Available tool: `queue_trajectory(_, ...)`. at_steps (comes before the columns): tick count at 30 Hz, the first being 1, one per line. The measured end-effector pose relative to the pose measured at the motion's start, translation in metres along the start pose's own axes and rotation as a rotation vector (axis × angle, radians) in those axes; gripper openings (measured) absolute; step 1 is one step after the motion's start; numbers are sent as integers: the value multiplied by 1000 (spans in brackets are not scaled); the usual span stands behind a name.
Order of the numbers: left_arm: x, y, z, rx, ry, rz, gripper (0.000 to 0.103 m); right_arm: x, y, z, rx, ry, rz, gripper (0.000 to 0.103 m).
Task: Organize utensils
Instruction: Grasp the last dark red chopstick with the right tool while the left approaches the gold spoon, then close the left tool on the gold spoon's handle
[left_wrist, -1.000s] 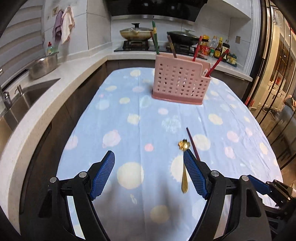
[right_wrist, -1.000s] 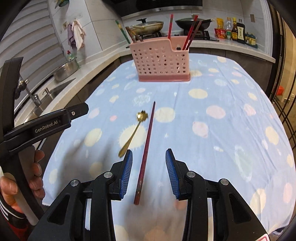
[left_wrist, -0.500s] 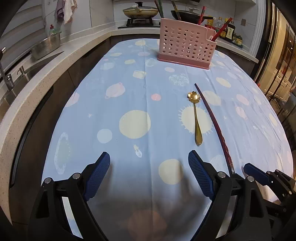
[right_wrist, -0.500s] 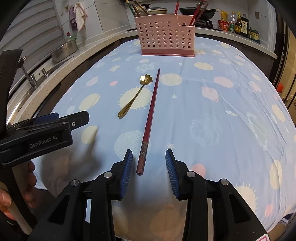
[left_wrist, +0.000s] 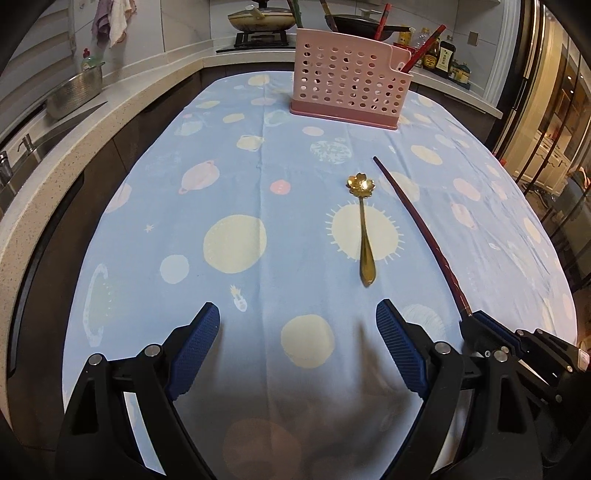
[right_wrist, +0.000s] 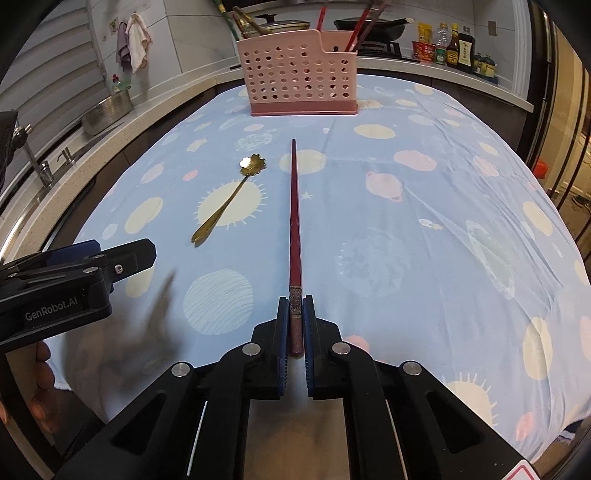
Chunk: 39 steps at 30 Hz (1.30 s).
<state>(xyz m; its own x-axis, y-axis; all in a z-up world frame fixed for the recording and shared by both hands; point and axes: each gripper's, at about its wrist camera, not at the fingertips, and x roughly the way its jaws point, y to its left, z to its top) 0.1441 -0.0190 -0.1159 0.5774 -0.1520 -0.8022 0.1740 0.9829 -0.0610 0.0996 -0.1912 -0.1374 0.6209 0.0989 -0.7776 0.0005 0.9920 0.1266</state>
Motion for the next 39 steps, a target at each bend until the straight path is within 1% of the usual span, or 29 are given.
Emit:
queue_trajectory(4, 8, -12, 8, 21, -5, -14, 83, 1, -17, 1, 55, 0, -1, 7)
queue_trajectory(8, 21, -18, 18, 15, -2, -38, 82, 2, -22, 0, 76, 1, 11, 7)
queue_trajectory(11, 31, -20, 23, 5, 6, -55, 76, 2, -22, -1, 75, 1, 12, 7)
queue_trajectory(13, 37, -21, 25, 4, 16, -58, 66, 2, -23, 0, 78, 1, 16, 7)
queue_trajectory(14, 40, -21, 25, 1, 24, -59, 64, 2, -23, 0, 78, 1, 17, 7)
queue_trajectory(15, 43, -20, 26, -3, 32, -66, 57, 2, -23, -1, 79, 0, 18, 7)
queue_trajectory(18, 44, -22, 27, 4, 22, -62, 53, 2, -23, -1, 77, 0, 18, 7)
queue_trajectory(20, 44, -22, 27, 5, 19, -69, 45, 1, -23, -1, 77, 0, 17, 7)
queue_trajectory(22, 43, -22, 27, 10, 21, -83, 23, 2, -23, -1, 79, 0, 19, 7)
queue_trajectory(23, 43, -22, 26, 12, 26, -98, 17, 2, -23, -1, 78, 0, 18, 7)
queue_trajectory(24, 43, -22, 25, 13, 30, -109, 13, 2, -23, 0, 80, 0, 19, 7)
queue_trajectory(28, 39, -24, 22, 27, 33, -127, 10, 0, -23, 0, 82, 0, 22, 7)
queue_trajectory(33, 25, -21, 19, 21, 26, -140, 10, -8, -25, 1, 91, -12, 27, 7)
queue_trajectory(39, -2, -12, 21, 10, -10, -150, 10, -24, -27, 6, 99, -46, 31, 7)
